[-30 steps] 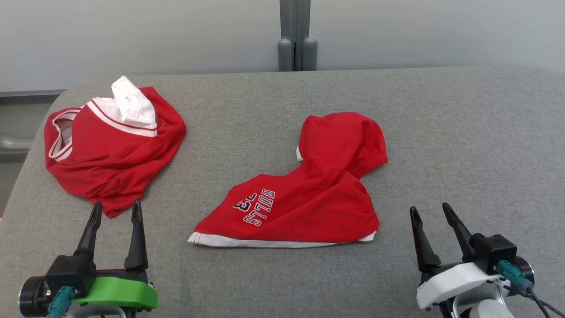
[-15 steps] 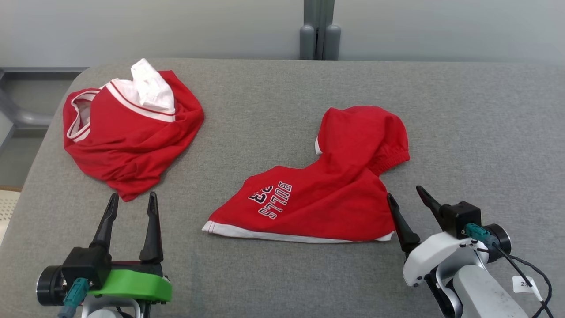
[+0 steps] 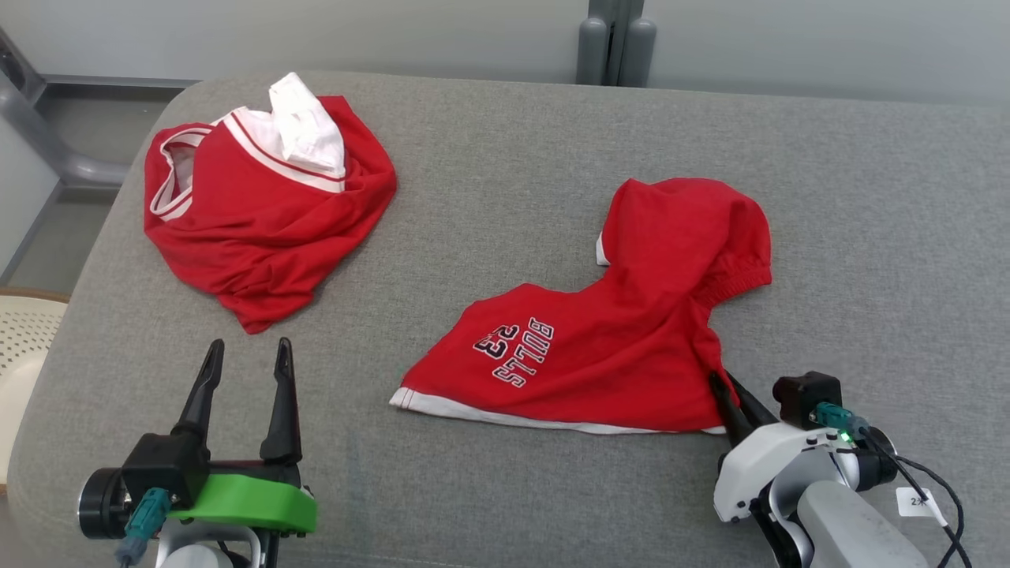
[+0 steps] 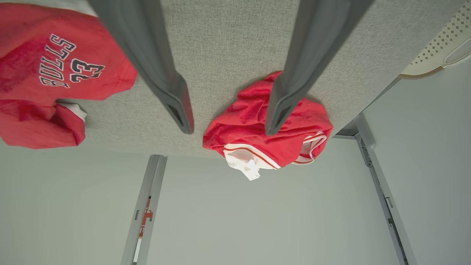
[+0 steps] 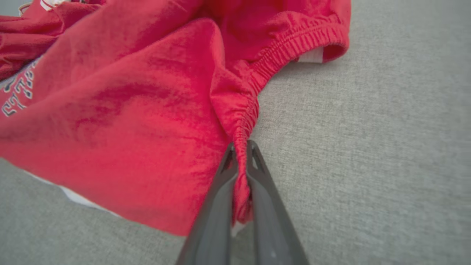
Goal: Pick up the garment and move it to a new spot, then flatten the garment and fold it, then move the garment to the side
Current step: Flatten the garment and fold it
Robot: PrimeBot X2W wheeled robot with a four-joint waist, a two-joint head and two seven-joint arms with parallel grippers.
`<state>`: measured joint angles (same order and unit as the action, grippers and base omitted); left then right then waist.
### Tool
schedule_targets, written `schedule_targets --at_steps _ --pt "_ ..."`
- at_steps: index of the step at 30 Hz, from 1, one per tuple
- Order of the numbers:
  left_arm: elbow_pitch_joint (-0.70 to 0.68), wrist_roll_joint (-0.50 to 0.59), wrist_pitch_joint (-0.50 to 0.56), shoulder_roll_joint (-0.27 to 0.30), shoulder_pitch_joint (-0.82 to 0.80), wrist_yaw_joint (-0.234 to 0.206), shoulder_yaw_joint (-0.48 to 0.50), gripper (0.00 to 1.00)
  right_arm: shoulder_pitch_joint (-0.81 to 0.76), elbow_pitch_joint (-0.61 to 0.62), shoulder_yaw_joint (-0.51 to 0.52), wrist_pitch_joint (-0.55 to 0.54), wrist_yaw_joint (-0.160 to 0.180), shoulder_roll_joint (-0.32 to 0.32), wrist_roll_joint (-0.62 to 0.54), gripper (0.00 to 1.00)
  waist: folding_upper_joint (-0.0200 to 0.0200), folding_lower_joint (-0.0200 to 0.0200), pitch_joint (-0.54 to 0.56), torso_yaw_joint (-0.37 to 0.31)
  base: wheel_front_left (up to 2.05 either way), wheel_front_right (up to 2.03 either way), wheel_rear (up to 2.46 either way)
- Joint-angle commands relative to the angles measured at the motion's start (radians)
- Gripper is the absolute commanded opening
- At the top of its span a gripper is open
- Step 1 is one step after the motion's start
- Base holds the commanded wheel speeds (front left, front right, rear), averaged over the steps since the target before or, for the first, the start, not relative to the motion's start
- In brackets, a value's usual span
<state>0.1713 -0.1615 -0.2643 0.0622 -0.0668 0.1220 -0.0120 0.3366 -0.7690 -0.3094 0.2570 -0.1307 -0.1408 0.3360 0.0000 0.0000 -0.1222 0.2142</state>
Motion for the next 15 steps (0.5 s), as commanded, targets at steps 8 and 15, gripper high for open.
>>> schedule_targets --at_steps 8,15 --pt "0.013 0.012 0.0 -0.005 0.025 0.007 0.005 1.0 -0.108 0.168 0.056 0.008 0.0 -0.046 -0.009 0.0 0.0 0.0 0.042 -0.087 0.0 0.0 0.0" --pt "0.014 0.007 0.0 -0.008 0.035 0.008 0.002 1.0 -0.312 0.341 0.139 0.008 0.0 -0.077 -0.011 0.0 0.0 0.0 0.043 -0.13 0.0 0.0 0.0"
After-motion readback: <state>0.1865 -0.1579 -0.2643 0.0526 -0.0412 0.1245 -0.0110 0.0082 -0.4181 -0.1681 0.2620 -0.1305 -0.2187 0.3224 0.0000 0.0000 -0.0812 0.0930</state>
